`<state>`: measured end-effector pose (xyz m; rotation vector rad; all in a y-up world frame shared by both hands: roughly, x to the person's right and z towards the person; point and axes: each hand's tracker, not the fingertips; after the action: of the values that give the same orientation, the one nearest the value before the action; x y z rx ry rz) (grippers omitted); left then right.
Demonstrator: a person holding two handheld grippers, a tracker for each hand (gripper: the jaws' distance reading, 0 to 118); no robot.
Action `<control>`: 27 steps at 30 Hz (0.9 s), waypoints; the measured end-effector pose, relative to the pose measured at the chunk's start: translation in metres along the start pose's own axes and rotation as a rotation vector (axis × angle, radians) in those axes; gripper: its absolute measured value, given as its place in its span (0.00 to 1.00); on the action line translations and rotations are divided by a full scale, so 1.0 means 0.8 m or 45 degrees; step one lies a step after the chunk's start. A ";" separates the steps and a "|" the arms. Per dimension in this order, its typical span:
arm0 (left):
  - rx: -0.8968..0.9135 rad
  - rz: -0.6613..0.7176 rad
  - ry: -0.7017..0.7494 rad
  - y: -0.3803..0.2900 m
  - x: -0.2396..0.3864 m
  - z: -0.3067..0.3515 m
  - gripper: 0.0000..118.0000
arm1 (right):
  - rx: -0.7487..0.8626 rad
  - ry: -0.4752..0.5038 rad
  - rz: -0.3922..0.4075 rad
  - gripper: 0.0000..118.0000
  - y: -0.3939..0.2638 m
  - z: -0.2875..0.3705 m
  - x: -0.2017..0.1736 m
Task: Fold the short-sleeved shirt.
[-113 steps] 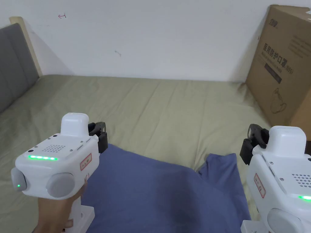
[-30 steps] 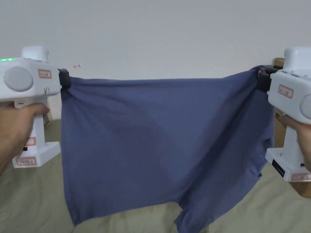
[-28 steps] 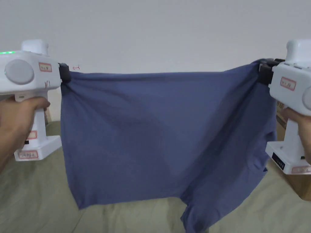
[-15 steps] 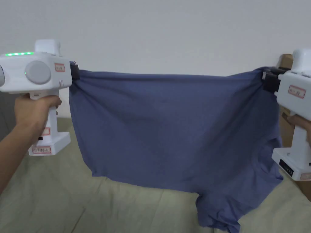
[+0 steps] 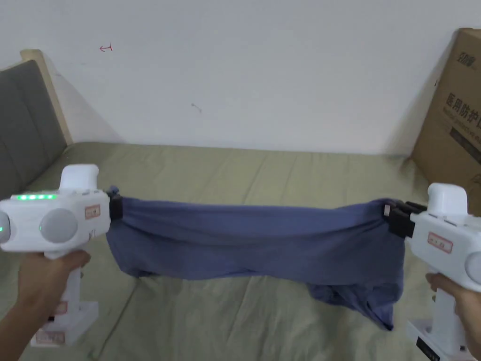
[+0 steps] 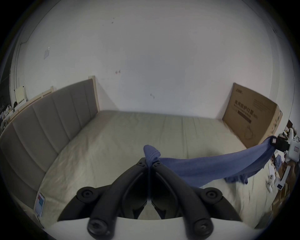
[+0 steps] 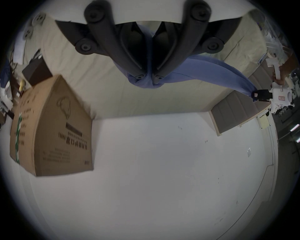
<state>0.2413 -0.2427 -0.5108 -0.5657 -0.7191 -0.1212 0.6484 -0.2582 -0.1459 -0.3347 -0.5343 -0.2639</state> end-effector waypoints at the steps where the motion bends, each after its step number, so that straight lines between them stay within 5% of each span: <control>1: -0.019 -0.011 -0.002 -0.021 -0.002 0.009 0.01 | -0.010 0.004 -0.007 0.03 -0.016 0.011 0.001; 17: -0.289 0.052 0.051 -0.274 -0.040 0.173 0.01 | -0.210 0.091 -0.148 0.03 -0.222 0.247 -0.029; 27: -0.552 0.052 0.100 -0.393 -0.046 0.198 0.01 | -0.555 -0.097 -0.215 0.03 -0.336 0.289 -0.048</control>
<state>0.0277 -0.4274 -0.2966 -0.9833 -0.6063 -0.2635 0.4234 -0.4105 0.0857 -0.7261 -0.5798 -0.5353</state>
